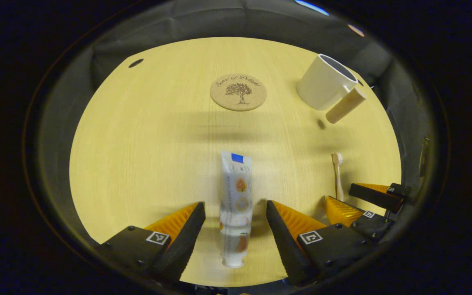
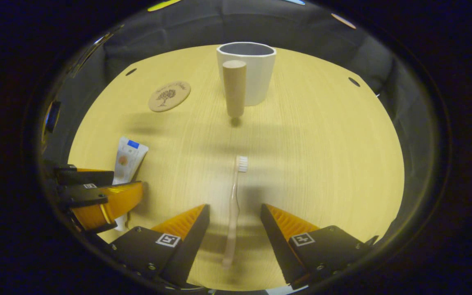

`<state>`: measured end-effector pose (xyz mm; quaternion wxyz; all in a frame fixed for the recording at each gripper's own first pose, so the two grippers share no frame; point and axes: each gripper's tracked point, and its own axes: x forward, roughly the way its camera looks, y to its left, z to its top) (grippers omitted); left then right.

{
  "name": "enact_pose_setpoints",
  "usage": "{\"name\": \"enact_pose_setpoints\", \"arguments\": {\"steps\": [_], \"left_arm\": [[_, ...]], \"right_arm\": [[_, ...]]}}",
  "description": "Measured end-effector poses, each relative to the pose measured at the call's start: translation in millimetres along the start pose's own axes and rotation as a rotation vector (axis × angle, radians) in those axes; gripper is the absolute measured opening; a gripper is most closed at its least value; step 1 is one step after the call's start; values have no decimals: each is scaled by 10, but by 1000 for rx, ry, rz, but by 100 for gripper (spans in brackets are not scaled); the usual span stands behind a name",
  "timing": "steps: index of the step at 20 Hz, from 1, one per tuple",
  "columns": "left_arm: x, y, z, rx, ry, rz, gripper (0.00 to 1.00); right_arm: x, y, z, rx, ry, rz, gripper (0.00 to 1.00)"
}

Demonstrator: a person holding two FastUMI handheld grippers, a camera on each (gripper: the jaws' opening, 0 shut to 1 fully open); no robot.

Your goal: Put the toothbrush and toothpaste on the desktop into the cup, then pick up the cup and place it on the coaster on the desktop.

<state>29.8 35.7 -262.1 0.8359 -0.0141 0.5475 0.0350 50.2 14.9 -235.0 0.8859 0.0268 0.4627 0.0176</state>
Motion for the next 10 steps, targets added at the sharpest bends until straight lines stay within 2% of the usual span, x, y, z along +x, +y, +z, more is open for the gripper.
{"name": "enact_pose_setpoints", "arguments": {"steps": [3, 4, 5, 6, 7, 8, 10], "left_arm": [[27, 1, 13, 11, 3, 15, 98], [35, 34, 8, 22, 7, 31, 97], [46, 74, -4, 34, 7, 49, 95], [41, 90, -5, 39, 7, 54, 86], [42, 83, -11, 40, 6, 55, 80], [36, 79, 1, 40, 5, 56, 80], [54, 70, 19, 41, 6, 59, 78]], "right_arm": [[-1, -16, -2, -1, 7, -7, 77], [-3, -13, -26, -5, 14, -7, 65], [-11, -10, -46, -11, 21, -5, 66], [0, -11, -45, -12, 17, -4, 67], [19, -11, -80, -3, 28, -4, 57], [9, -11, -70, -4, 22, -3, 51], [6, -6, -79, -19, 30, -1, 51]]}}
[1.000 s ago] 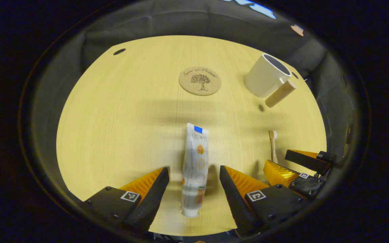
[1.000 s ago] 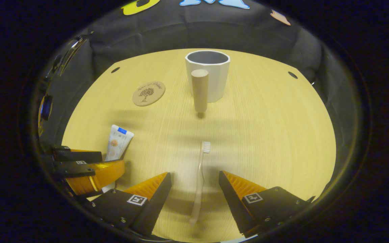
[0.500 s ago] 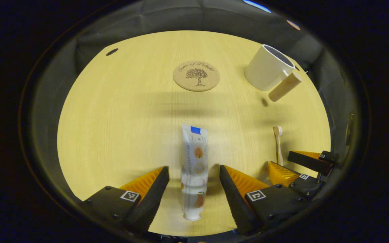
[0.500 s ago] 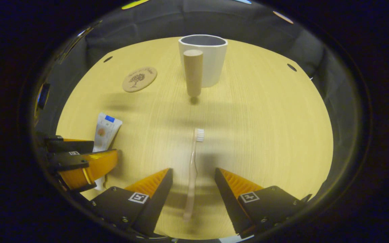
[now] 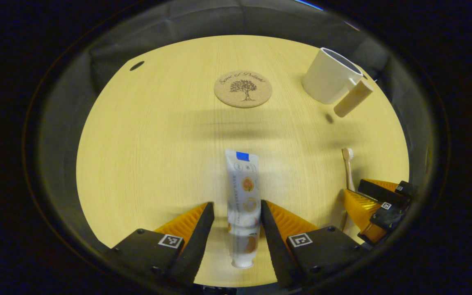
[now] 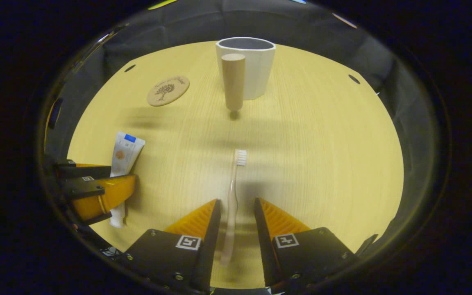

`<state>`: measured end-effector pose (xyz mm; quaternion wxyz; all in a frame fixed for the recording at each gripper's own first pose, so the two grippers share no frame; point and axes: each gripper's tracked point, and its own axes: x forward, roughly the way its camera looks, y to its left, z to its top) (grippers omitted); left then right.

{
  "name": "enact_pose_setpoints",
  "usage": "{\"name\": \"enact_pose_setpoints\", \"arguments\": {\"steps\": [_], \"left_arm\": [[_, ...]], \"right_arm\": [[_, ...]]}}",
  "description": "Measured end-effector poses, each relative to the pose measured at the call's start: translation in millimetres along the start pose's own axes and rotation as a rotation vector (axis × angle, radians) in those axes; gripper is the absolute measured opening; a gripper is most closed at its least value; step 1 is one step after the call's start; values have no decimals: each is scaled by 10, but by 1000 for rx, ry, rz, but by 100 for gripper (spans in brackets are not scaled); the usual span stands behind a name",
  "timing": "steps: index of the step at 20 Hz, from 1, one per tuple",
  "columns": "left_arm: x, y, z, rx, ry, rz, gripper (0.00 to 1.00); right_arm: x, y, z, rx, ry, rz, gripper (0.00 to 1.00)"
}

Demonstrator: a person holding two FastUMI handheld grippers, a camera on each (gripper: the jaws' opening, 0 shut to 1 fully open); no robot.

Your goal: Put the toothbrush and toothpaste on the desktop into the cup, then pick up the cup and place it on the coaster on the desktop.

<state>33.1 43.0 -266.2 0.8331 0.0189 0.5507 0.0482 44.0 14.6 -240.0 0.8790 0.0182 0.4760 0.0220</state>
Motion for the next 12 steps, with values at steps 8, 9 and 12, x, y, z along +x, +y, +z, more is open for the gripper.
{"name": "enact_pose_setpoints", "arguments": {"steps": [8, 9, 12], "left_arm": [[2, -36, -5, 25, 10, -5, 51], [-10, -29, -5, 27, 11, -4, 50], [-13, -28, 10, 28, 9, 2, 50]], "right_arm": [[-31, 8, -3, -13, 2, 20, 10], [-26, 15, 0, -25, -5, 24, 10], [-56, 23, 32, -21, -30, 46, 4]]}}
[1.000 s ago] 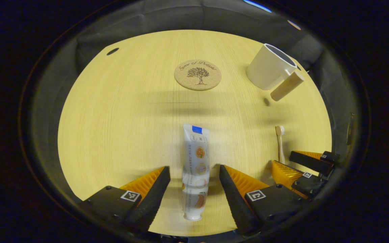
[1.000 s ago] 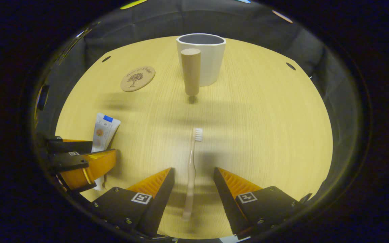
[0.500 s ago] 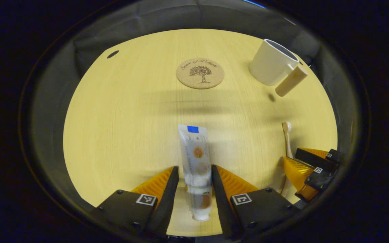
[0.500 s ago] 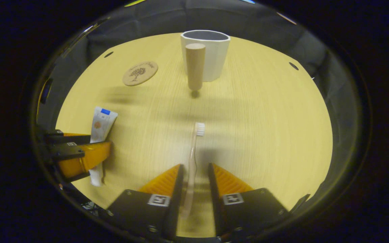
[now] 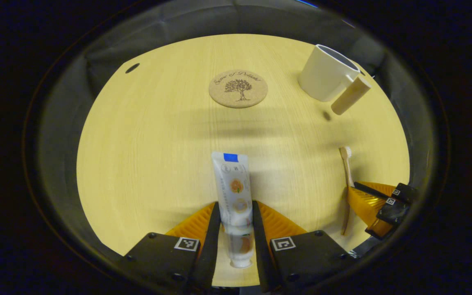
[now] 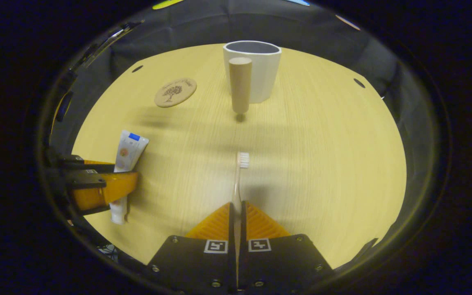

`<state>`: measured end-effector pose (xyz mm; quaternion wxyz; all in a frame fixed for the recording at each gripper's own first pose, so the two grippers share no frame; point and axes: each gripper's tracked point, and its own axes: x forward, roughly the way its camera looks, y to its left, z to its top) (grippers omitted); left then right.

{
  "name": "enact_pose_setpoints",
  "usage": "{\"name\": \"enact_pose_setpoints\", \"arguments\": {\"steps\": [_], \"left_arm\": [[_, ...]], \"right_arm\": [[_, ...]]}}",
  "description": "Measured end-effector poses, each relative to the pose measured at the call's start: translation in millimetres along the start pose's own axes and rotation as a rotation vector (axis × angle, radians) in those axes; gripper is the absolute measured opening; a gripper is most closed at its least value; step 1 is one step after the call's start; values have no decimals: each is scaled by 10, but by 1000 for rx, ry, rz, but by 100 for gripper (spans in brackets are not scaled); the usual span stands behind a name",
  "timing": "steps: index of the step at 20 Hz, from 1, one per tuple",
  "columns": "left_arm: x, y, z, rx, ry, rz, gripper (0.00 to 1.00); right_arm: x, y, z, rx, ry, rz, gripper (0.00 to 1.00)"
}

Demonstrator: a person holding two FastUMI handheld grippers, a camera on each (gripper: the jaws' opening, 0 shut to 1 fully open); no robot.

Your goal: Put the toothbrush and toothpaste on the desktop into the cup, then pick up the cup and place it on the coaster on the desktop.

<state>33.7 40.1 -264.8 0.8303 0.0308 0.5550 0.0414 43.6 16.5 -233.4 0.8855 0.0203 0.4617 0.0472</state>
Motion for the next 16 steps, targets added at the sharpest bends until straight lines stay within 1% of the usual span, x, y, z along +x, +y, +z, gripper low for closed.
{"name": "enact_pose_setpoints", "arguments": {"steps": [2, 4, 5, 8, 10, 11, 12, 16], "left_arm": [[6, -3, -4, 10, 0, -1, 46], [16, 9, 19, 13, -9, 2, 46], [6, 8, -3, 11, -4, 6, 40], [2, -1, 4, 24, -24, 1, 39], [-34, 57, 32, 11, -47, 9, 39], [-54, 73, 58, 5, -62, 11, 22], [-38, 66, 51, -1, -68, 8, 23], [-67, 38, 74, 3, -111, -21, 23]], "right_arm": [[23, 0, 10, -10, -5, 15, 4], [31, -1, 15, -21, -16, 22, 3], [43, -2, 14, -24, -22, 24, 3], [37, 3, 26, -31, -48, 30, 3], [41, -3, 33, -17, -62, 41, 3], [22, 0, 48, -7, -73, 48, 2], [27, -6, 58, -4, -80, 52, 3], [30, -4, 68, -19, -113, 60, 2]]}}
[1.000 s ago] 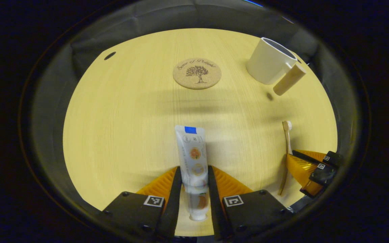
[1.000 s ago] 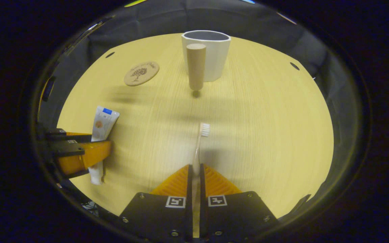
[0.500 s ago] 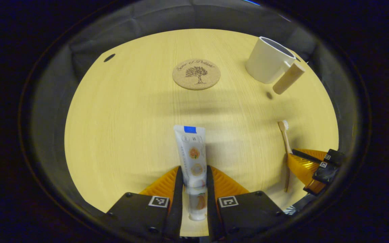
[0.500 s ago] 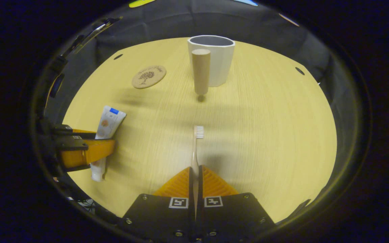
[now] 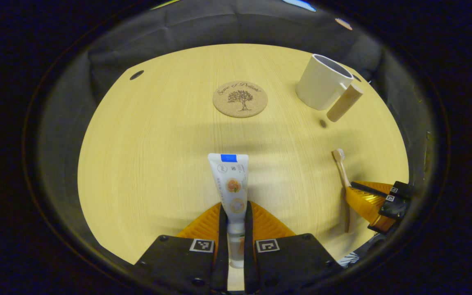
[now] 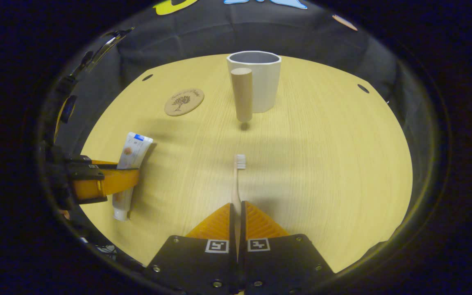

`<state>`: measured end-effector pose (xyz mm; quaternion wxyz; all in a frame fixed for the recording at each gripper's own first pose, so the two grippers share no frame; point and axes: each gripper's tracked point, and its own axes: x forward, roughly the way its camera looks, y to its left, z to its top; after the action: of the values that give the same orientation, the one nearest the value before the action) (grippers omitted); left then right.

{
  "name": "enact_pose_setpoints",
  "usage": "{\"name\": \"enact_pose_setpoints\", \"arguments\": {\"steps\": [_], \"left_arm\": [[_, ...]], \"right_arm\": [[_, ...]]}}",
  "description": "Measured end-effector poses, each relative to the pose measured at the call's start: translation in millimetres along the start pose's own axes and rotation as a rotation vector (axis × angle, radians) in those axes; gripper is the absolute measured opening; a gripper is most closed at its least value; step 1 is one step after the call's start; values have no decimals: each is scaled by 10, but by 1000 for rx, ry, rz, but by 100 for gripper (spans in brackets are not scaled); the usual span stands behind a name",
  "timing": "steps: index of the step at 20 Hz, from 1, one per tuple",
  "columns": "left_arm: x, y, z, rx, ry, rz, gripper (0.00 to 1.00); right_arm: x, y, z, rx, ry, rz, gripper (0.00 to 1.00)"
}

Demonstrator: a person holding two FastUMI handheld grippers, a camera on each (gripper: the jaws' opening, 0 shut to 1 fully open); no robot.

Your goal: Put the toothbrush and toothpaste on the desktop into the cup, then pick up the cup and place it on the coaster on the desktop.

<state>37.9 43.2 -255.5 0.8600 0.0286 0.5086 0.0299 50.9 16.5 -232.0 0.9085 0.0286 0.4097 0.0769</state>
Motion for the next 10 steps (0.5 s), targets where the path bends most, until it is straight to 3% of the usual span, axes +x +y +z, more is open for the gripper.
{"name": "enact_pose_setpoints", "arguments": {"steps": [10], "left_arm": [[-168, -18, 16, -27, -79, -49, 23]], "right_arm": [[-179, 109, 113, -17, -109, 9, 2]]}}
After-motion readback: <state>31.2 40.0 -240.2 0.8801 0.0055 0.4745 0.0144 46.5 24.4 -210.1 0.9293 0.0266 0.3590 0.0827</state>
